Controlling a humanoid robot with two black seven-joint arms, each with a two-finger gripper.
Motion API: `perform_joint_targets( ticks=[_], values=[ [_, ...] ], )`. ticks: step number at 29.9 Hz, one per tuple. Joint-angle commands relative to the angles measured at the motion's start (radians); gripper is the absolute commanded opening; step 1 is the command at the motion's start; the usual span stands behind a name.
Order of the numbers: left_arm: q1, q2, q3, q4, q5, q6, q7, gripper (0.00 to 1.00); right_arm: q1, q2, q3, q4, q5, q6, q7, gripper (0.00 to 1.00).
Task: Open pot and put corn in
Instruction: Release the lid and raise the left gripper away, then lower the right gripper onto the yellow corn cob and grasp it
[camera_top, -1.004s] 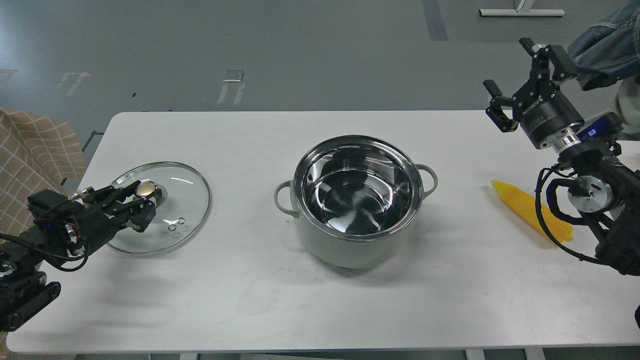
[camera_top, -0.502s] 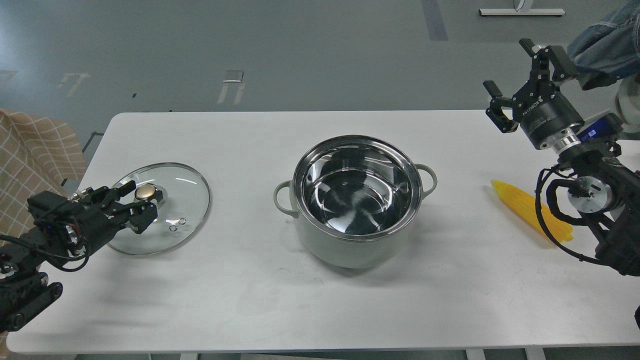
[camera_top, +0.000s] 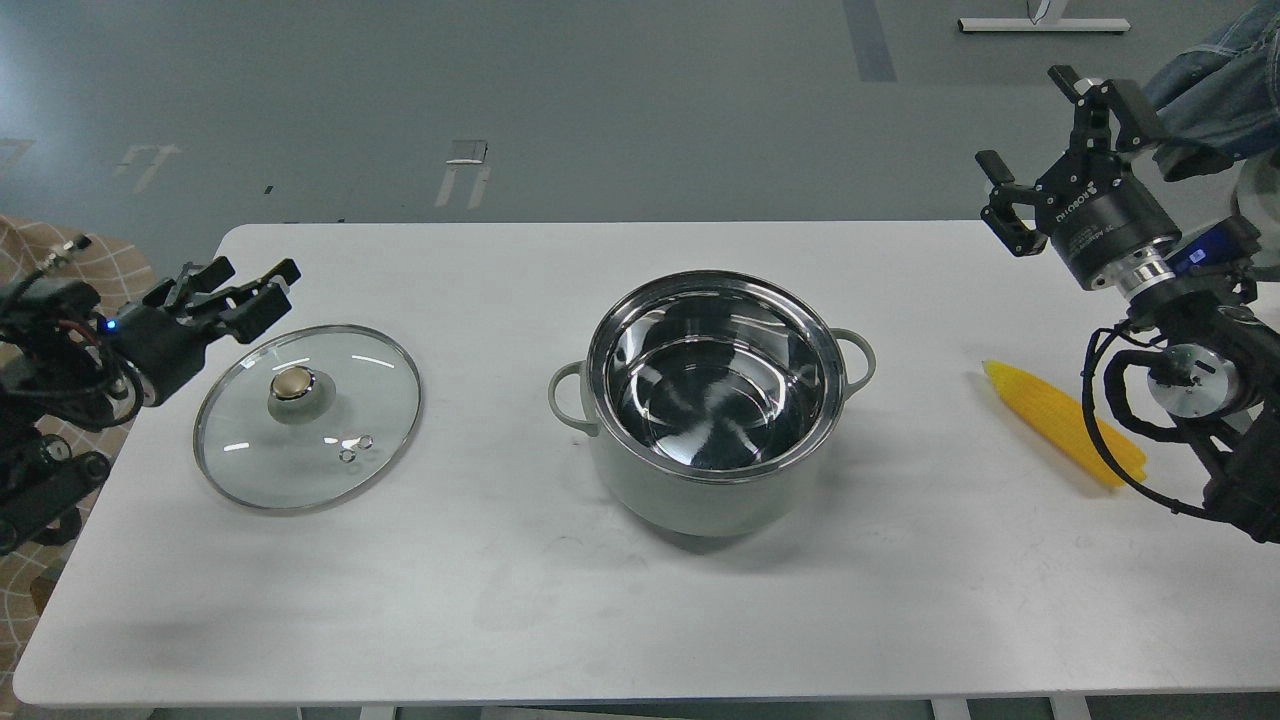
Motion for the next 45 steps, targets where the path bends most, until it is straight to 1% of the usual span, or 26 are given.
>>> perform_joint_targets(
  ticks=[1,3,4,5,7,10,12,14,16,18,21,30,32,37,45],
  values=[
    [-0.141,0.007,-0.008,-0.039,-0.365,-0.219,0.0,0.9,0.057,-0.043,-0.041,-0.001,-0.208,-0.011,0.0,0.99],
    [-0.179,0.001,-0.013,-0.039,-0.451,-0.29,0.0,0.9,0.083,-0.06,-0.075,0.001,-0.291,-0.021,0.0,0.99],
    [-0.208,-0.002,-0.022,-0.039,-0.533,-0.355,0.0,0.9,0.106,-0.078,-0.114,0.003,-0.365,-0.026,0.0,0.99],
    [-0.221,-0.007,-0.028,-0.039,-0.577,-0.386,0.0,0.9,0.118,-0.089,-0.138,0.006,-0.399,-0.029,0.0,0.99],
    [-0.265,-0.053,-0.051,-0.039,-0.736,-0.478,0.0,0.91,0.167,-0.145,-0.237,0.044,-0.514,-0.04,0.0,0.99],
    [-0.284,-0.078,-0.077,-0.037,-0.822,-0.512,0.0,0.92,0.195,-0.196,-0.308,0.082,-0.592,-0.046,0.0,0.99],
    [-0.291,-0.125,-0.117,-0.039,-0.894,-0.516,0.008,0.94,0.231,-0.25,-0.409,0.133,-0.742,-0.081,0.0,0.99],
    [-0.291,-0.154,-0.134,-0.037,-0.902,-0.514,0.019,0.94,0.248,-0.276,-0.476,0.159,-0.869,-0.125,0.0,0.99],
    [-0.291,-0.162,-0.136,-0.037,-0.902,-0.515,0.021,0.94,0.252,-0.291,-0.516,0.159,-0.962,-0.159,0.0,0.99],
    [-0.291,-0.168,-0.136,-0.039,-0.901,-0.52,0.021,0.95,0.252,-0.308,-0.592,0.154,-1.156,-0.228,0.0,0.99],
    [-0.291,-0.18,-0.136,-0.039,-0.901,-0.519,0.022,0.95,0.236,-0.319,-0.635,0.128,-1.305,-0.268,0.0,0.99],
    [-0.29,-0.199,-0.136,-0.041,-0.896,-0.52,0.022,0.95,0.198,-0.294,-0.765,0.076,-1.361,-0.333,0.0,0.99],
    [-0.29,-0.199,-0.137,-0.041,-0.896,-0.52,0.021,0.95,0.169,-0.262,-0.782,0.04,-1.361,-0.35,0.0,0.99],
    [-0.29,-0.2,-0.137,-0.042,-0.896,-0.522,0.021,0.95,0.132,-0.213,-0.787,-0.023,-1.361,-0.354,0.0,0.99],
    [-0.29,-0.196,-0.137,-0.042,-0.896,-0.525,0.022,0.95,0.083,-0.144,-0.79,-0.102,-1.362,-0.371,0.0,0.87]
  ],
)
